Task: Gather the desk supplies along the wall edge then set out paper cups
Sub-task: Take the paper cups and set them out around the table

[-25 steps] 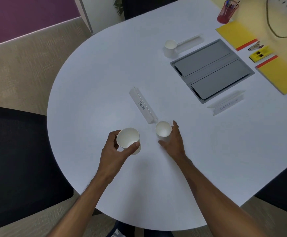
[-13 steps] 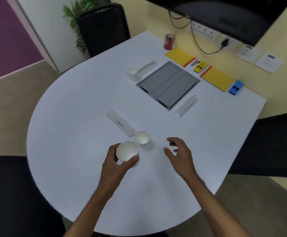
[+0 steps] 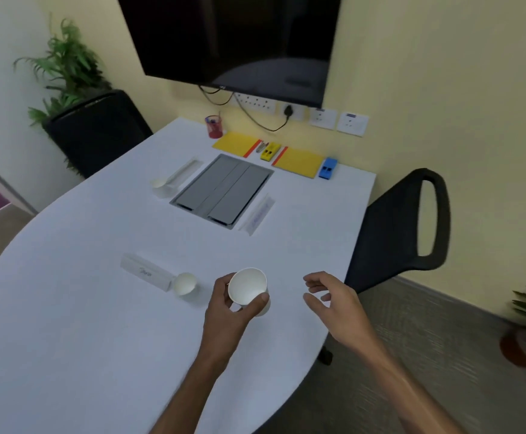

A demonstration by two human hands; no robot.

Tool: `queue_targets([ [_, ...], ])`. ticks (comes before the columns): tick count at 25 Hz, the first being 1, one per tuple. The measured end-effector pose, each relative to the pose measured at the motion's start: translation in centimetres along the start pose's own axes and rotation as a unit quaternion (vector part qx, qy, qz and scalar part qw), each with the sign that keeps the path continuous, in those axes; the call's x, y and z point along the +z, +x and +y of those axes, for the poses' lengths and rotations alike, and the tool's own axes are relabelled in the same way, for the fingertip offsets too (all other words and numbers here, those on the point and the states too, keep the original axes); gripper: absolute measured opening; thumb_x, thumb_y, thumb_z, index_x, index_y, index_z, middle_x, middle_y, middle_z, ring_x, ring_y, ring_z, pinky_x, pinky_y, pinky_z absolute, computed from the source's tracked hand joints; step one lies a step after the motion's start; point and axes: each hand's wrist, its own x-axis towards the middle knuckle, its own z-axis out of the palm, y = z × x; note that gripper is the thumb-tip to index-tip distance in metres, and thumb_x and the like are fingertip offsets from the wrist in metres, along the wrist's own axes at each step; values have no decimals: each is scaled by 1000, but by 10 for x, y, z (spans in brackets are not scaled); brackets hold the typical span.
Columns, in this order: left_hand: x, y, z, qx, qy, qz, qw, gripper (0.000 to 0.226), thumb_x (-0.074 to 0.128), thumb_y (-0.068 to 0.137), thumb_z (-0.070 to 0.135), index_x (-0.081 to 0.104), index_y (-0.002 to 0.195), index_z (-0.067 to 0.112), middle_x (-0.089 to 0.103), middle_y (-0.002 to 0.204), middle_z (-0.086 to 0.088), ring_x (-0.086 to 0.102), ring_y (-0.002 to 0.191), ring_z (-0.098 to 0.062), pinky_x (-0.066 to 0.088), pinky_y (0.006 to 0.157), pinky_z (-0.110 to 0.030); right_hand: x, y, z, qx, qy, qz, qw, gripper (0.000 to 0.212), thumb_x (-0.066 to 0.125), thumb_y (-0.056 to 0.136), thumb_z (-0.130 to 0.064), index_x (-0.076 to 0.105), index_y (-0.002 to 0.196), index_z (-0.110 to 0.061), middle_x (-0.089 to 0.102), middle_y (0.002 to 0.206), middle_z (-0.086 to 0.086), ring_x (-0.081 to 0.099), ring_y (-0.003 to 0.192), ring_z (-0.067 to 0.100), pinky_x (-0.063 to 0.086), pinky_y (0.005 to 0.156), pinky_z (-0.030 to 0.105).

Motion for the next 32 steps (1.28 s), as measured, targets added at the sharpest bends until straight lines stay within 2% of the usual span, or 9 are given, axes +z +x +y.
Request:
queue_targets([
  [5,114,-29,10,26,6,8,1000,77,85,59,54,50,126,41,57,127,19,54,117,-6,48,86,-24,-104,-27,52,-23,-9,6,1000,29,66,93,-23,62,121,-27,64,109,-20,57,103,-7,46,81,7],
  [8,171,-43,13,36,0,9,999,76,84,58,55,49,124,46,55,124,25,53,117,-3,47,84,-21,-158,-38,75,-35,-14,12,999,29,67,92,-22,62,120,-28,65,108,-19,58,101,-7,46,80,6],
  [13,238,-48,27,53,11,-3,999,70,87,61,56,47,119,56,53,111,41,53,110,9,46,80,-15,-219,-38,96,-59,-10,23,998,28,67,92,-23,63,118,-31,64,108,-21,60,101,-5,53,83,19],
  [15,257,-42,37,62,17,-10,998,71,84,60,59,46,120,56,52,111,41,53,111,6,47,81,-15,-235,-32,100,-66,-2,25,998,28,67,92,-24,62,118,-33,64,108,-22,60,103,-4,54,85,22],
  [19,297,-17,58,72,12,-15,997,79,81,62,56,42,130,52,48,127,28,50,120,-8,52,95,-28,-263,-2,108,-84,9,26,996,28,67,92,-26,62,118,-35,65,109,-22,62,104,-1,55,87,26],
  [22,329,15,68,74,6,-13,997,75,80,67,51,44,132,51,49,131,25,50,122,-10,52,102,-40,-281,38,116,-102,9,13,995,32,69,90,-27,61,121,-34,65,110,-21,62,106,0,55,89,28],
  [26,363,70,71,61,-9,9,998,72,80,67,51,50,132,46,54,133,20,52,122,-12,53,101,-44,-297,113,124,-123,-30,-57,990,56,78,83,-30,52,132,-35,62,118,-20,58,112,-2,54,94,26],
  [29,379,112,72,40,-39,38,998,67,83,68,49,53,128,49,58,125,25,56,118,-5,55,99,-39,-299,174,127,-112,-66,-153,980,80,83,78,-33,37,143,-40,56,130,-18,53,119,-2,50,102,29],
  [32,387,145,72,18,-72,86,994,65,86,71,44,55,127,46,62,122,24,59,111,1,56,96,-36,-293,226,128,-119,-96,-228,961,94,84,77,-35,23,148,-46,49,139,-16,48,126,1,44,110,33],
])
